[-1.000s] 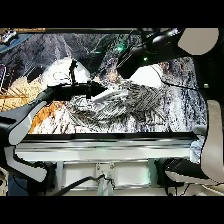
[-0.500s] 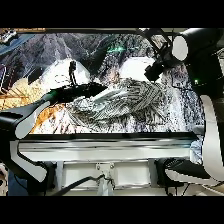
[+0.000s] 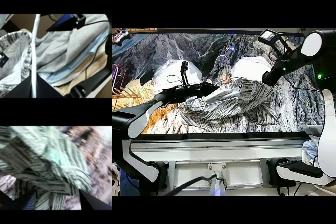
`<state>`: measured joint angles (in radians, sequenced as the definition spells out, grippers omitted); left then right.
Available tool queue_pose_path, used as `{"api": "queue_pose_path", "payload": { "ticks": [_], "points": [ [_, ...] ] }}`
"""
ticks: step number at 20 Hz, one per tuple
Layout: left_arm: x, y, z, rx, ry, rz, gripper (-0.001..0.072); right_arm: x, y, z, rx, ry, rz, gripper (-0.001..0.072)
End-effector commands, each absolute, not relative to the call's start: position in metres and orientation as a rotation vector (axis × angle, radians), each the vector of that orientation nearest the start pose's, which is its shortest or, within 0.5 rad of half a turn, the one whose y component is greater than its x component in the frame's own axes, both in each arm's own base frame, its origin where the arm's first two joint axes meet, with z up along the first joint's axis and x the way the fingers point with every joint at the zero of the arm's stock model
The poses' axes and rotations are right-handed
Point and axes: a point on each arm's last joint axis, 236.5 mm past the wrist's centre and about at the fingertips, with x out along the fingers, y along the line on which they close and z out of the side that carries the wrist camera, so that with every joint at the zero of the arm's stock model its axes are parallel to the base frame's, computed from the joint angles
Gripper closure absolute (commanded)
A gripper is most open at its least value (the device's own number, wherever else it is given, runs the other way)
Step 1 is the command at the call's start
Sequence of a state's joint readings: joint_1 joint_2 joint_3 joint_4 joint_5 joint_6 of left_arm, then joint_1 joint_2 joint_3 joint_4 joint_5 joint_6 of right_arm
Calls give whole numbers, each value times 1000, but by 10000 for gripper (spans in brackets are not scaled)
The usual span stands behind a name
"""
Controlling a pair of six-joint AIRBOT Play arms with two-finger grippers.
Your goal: Fold the clothes and pants, and hang the long-sleeved shirts on hangers.
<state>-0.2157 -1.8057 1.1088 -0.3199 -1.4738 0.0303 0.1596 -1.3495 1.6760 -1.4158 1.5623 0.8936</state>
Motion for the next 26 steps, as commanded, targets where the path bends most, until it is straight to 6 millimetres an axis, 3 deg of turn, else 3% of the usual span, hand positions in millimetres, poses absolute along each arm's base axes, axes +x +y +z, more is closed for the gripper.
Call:
{"api": "queue_pose_path", "payload": {
  "ticks": [1,4,10,17,18,20,21,26],
  "points": [
    [387,-313,75,-700,395,-1493,694,382,103,131,-597,1010,883,218],
    [387,-313,75,-700,395,-1493,694,381,89,116,-546,1044,882,218],
    [387,-313,75,-703,398,-1493,693,403,90,87,-518,1054,901,215],
    [387,-313,75,-706,400,-1492,693,410,101,50,-451,1120,960,217],
    [387,-313,75,-706,400,-1492,693,414,103,49,-454,1103,958,234],
    [387,-313,75,-706,400,-1492,693,425,113,52,-473,1036,963,334],
    [387,-313,75,-707,399,-1492,693,430,120,54,-488,1005,968,336],
    [392,-312,80,-732,380,-1480,693,436,172,61,-572,887,1025,496]
  ]
}}
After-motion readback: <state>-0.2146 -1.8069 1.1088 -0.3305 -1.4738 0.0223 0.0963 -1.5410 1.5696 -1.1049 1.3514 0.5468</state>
